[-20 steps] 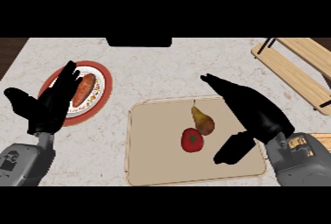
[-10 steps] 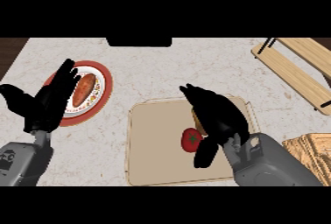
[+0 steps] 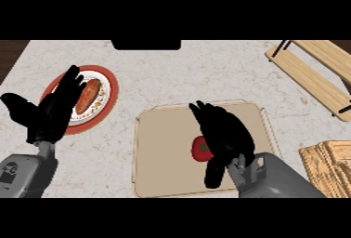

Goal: Pick the tomato from the tray and place it in the tiered shelf

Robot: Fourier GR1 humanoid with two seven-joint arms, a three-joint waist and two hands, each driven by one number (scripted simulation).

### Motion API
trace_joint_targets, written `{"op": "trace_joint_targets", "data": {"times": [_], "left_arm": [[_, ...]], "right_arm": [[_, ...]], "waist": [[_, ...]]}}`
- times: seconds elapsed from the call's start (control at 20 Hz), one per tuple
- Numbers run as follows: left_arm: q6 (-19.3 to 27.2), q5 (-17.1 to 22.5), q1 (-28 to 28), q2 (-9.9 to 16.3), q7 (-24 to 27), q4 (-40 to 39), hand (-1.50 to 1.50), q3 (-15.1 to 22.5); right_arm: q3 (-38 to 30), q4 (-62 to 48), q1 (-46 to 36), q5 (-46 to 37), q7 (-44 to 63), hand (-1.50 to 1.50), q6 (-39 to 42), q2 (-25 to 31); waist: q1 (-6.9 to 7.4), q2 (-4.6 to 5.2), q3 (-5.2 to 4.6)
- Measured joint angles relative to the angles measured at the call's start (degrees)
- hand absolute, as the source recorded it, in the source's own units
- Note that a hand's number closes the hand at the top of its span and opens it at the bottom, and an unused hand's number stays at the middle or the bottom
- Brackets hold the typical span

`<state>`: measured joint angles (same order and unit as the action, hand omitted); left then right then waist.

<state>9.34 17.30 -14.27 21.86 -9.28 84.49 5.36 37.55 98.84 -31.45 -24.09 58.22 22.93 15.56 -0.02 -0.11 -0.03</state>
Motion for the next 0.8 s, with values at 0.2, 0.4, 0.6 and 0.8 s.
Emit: {"op": "trace_joint_targets", "data": {"times": [0.2, 0.4, 0.6, 0.8], "left_arm": [[0.3, -1.3, 0.0, -1.2, 0.0, 0.0, 0.0, -0.2], [-0.5, -1.7, -1.0, -1.0, -1.9, 0.6, 0.0, -1.4], [-1.5, -2.3, -0.6, -1.7, -1.7, 0.4, 0.0, -2.5], [-2.2, -3.4, -1.5, -3.0, -0.4, -1.6, 0.0, -3.4]], "right_arm": [[0.3, 0.5, 2.8, -1.9, -0.8, -1.5, 1.1, 0.0], [0.8, -0.9, 5.3, -5.5, -2.0, -1.5, 1.3, -1.4], [0.3, -2.7, 6.7, -8.8, -2.7, -1.5, 1.1, -4.4], [-1.4, -5.7, 7.4, -11.7, -5.1, -1.5, 1.4, -5.7]], "waist": [[-0.05, 0.02, 0.01], [-0.01, 0.05, 0.02], [0.05, 0.07, 0.02], [0.02, 0.11, 0.02]]}}
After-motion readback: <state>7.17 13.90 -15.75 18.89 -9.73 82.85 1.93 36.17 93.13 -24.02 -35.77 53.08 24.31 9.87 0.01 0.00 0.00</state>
